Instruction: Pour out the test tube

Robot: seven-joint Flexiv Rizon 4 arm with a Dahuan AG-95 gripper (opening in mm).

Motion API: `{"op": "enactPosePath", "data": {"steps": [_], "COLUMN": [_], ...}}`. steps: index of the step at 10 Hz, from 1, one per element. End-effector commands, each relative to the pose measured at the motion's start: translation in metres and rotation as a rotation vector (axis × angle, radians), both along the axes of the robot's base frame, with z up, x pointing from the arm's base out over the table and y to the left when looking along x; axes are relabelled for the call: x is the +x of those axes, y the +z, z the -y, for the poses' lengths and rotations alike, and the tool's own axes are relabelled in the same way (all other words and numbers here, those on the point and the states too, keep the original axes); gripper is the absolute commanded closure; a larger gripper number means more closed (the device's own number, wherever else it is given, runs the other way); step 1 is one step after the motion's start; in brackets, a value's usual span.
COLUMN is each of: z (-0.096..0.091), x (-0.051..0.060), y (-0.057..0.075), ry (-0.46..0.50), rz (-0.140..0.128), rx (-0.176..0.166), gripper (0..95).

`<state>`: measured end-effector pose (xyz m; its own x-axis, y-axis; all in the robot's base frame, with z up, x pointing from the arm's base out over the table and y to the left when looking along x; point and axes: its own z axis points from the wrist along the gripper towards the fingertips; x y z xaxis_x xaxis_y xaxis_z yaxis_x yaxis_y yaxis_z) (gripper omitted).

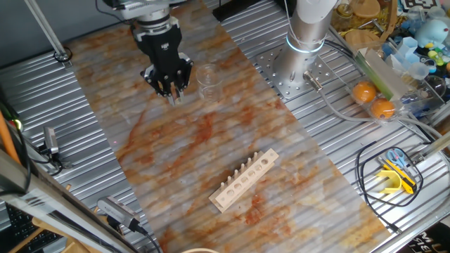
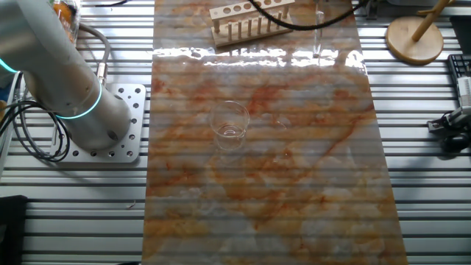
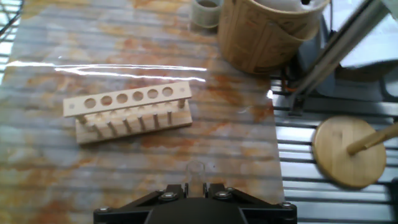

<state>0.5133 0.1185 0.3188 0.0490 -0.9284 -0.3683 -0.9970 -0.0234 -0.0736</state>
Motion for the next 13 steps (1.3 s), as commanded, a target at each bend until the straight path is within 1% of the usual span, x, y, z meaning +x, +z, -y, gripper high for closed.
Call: {"op": "enactPosePath", "data": {"steps": [1, 2, 3, 4, 5, 6, 8, 10, 11, 12, 13], "z": [0.002, 0.005, 0.015, 0.021, 0.033, 0.048, 0.066, 0.086, 0.096, 0.105, 0.109], "x": [0.001, -0.001, -0.005, -0.007, -0.011, -0.014, -0.010, -0.008, -0.008, -0.009, -0.009], "y": [-0.002, -0.003, 0.001, 0.004, 0.010, 0.014, 0.013, 0.011, 0.010, 0.010, 0.009], "ry": [-0.001, -0.001, -0.001, 0.004, 0.020, 0.047, 0.100, 0.163, 0.194, 0.231, 0.255], "rz": [-0.016, -0.018, -0.019, -0.020, -0.019, -0.014, -0.013, 0.001, 0.005, 0.011, 0.016], "rx": [-0.027, -0.036, -0.074, -0.098, -0.147, -0.180, -0.196, -0.247, -0.261, -0.289, -0.302], "gripper": [95.0, 95.0, 95.0, 95.0, 95.0, 95.0, 95.0, 95.0, 95.0, 95.0, 95.0]}}
